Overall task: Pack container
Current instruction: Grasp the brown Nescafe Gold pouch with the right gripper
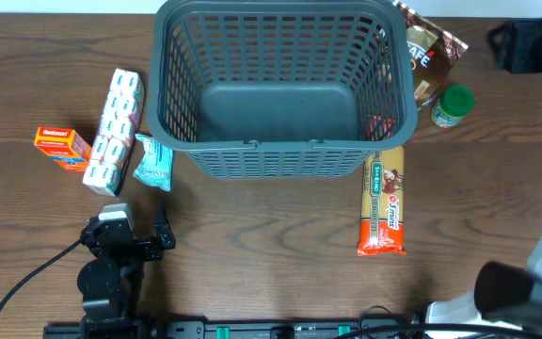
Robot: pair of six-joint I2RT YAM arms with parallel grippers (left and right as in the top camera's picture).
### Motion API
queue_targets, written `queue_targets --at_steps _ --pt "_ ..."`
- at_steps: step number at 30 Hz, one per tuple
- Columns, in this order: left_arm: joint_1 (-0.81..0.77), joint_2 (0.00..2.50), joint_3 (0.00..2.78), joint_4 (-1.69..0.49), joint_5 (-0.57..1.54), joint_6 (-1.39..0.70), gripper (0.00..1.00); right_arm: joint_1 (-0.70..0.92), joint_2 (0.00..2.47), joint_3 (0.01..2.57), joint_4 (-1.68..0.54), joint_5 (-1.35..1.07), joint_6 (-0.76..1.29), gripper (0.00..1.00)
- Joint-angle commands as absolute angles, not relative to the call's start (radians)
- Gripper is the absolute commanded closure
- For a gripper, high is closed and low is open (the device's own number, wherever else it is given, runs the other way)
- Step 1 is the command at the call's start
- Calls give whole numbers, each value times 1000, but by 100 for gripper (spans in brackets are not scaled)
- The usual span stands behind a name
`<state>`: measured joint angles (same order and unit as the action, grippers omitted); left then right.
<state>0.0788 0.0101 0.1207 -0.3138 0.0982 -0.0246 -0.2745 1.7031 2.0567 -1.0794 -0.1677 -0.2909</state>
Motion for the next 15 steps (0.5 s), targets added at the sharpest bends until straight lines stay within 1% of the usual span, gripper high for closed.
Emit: queue_targets --at_steps 1,5,8,15 --pt "84 4 99 -320 94 -11 2 -282 1791 2062 -1058 -297 -477 1" --pt "84 4 99 -320 94 -11 2 -283 1897 2062 -1010 -313 -500 1" --pt "84 4 99 -320 94 -11 2 -283 1978 2062 -970 -384 -540 1" --pt "84 4 99 -320 94 -11 2 -280 2141 2062 -827 -469 -540 1"
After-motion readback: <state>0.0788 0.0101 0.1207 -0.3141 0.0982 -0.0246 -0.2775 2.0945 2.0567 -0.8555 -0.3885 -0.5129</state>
